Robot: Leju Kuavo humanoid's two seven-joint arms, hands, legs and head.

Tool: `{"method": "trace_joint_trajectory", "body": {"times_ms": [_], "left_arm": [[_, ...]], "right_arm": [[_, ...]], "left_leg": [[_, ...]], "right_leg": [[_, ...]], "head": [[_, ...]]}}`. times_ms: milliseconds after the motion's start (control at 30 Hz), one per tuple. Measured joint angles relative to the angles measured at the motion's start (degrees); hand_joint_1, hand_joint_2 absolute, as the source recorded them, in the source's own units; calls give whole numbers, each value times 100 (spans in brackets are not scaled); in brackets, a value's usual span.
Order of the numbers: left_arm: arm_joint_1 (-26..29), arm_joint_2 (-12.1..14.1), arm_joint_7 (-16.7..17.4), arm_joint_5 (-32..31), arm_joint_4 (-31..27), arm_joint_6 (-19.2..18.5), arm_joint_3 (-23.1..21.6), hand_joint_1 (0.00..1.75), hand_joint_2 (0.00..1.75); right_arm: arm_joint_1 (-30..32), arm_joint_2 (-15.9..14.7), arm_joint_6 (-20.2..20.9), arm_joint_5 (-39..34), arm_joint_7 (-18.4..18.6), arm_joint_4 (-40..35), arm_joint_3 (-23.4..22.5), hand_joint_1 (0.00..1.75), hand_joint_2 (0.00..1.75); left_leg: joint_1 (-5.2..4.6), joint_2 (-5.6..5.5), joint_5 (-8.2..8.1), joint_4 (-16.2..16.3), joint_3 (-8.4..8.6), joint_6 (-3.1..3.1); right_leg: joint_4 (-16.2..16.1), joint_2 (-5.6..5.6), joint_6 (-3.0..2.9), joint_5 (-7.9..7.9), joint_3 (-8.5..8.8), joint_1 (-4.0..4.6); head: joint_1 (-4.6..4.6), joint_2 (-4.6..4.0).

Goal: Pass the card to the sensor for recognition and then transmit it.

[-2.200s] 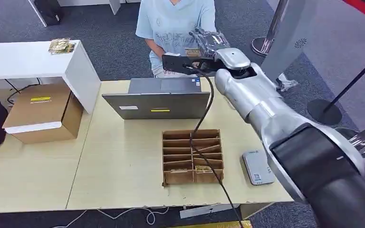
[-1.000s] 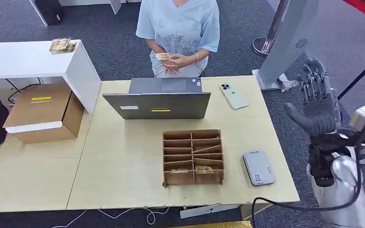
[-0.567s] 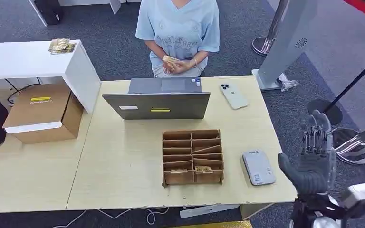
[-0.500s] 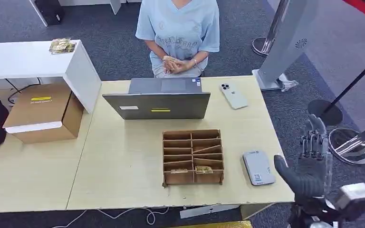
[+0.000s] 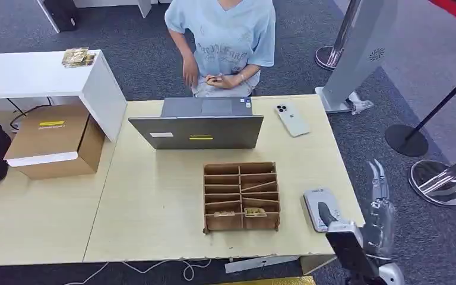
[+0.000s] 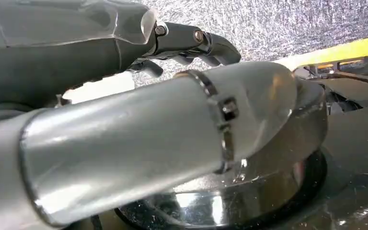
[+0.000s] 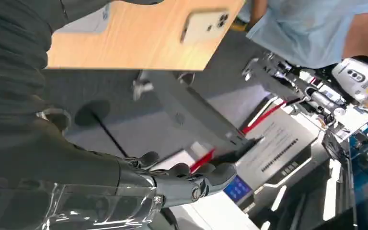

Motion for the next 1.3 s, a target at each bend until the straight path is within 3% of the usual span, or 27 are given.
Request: {"method": "trace_joint_trajectory", "body": {"times_ms": [167, 300, 500, 667, 1033, 1300], "left_arm": [[6, -7, -46, 0, 0, 41, 0, 0, 0], [17, -11, -109, 0, 0, 18, 0, 0, 0], [16, -15, -50, 0, 0, 50, 0, 0, 0], [16, -17, -44, 0, 0, 50, 0, 0, 0], [21, -17, -116, 0, 0, 46, 0, 0, 0], [41, 13, -295, 0, 0, -50, -4, 0, 0]], "right_arm": [[41, 0, 90, 321, 375, 123, 42, 0, 175], [212, -4, 713, 1174, 1271, 133, 83, 0, 175], [312, -48, 1353, 1806, 1959, 133, 170, 0, 175], [309, -63, 1622, 2012, 2140, 131, 171, 0, 175], [329, -66, 1742, 2213, 2258, -6, 173, 0, 175], [421, -66, 1766, 2196, 2125, -245, 227, 0, 175]], "left_leg": [[0, 1, 0, 0, 0, 0], [0, 0, 0, 0, -2, 0], [0, 2, -1, 0, -1, 1], [0, 2, 0, 0, -1, 1], [0, 2, -1, 0, -1, 1], [0, 2, -1, 0, -2, 2]], "right_leg": [[0, 0, 0, 0, 0, 0], [0, 0, 0, 0, 1, 0], [0, 0, 0, 0, 0, 0], [0, 0, 0, 0, 1, 0], [0, 0, 0, 0, 0, 0], [0, 0, 0, 0, 0, 0]], "head": [[0, 0], [0, 0], [0, 0], [0, 0], [0, 0], [0, 0]]}}
